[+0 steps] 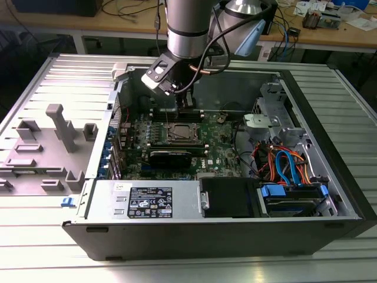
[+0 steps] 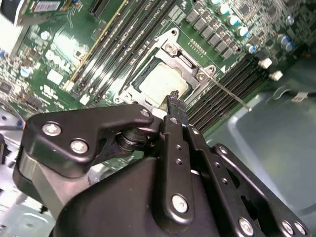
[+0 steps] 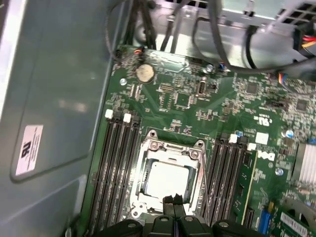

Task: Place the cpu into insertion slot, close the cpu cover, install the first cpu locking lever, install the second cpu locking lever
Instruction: 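Install the first cpu locking lever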

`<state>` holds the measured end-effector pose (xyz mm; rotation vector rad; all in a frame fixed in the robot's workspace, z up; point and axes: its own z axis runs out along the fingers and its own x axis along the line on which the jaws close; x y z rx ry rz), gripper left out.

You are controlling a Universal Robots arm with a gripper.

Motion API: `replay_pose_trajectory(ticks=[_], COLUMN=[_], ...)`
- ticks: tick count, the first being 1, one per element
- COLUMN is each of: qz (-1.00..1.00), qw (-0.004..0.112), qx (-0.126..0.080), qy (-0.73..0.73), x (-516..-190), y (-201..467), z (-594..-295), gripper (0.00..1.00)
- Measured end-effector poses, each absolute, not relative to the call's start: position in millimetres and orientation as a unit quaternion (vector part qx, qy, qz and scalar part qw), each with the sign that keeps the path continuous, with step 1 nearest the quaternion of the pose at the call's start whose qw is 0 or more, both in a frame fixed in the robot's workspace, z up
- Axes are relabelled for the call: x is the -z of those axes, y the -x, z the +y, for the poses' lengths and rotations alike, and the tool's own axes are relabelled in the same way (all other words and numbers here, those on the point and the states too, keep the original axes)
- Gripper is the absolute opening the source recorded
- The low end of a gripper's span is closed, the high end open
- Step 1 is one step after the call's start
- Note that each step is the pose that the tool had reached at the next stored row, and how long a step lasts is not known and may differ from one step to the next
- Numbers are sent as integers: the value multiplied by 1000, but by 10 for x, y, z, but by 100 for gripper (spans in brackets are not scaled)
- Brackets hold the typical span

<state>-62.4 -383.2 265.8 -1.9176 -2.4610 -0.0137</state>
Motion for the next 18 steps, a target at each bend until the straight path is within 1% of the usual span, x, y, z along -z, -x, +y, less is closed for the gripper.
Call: replay_pose_trajectory(ticks=[5, 18], qz=[-821, -824], qw=[11, 11], qx=[4, 4], qy=[570, 567], x=[-2658, -2658], y=[623, 623], z=[-3832, -3832], gripper=[11, 11])
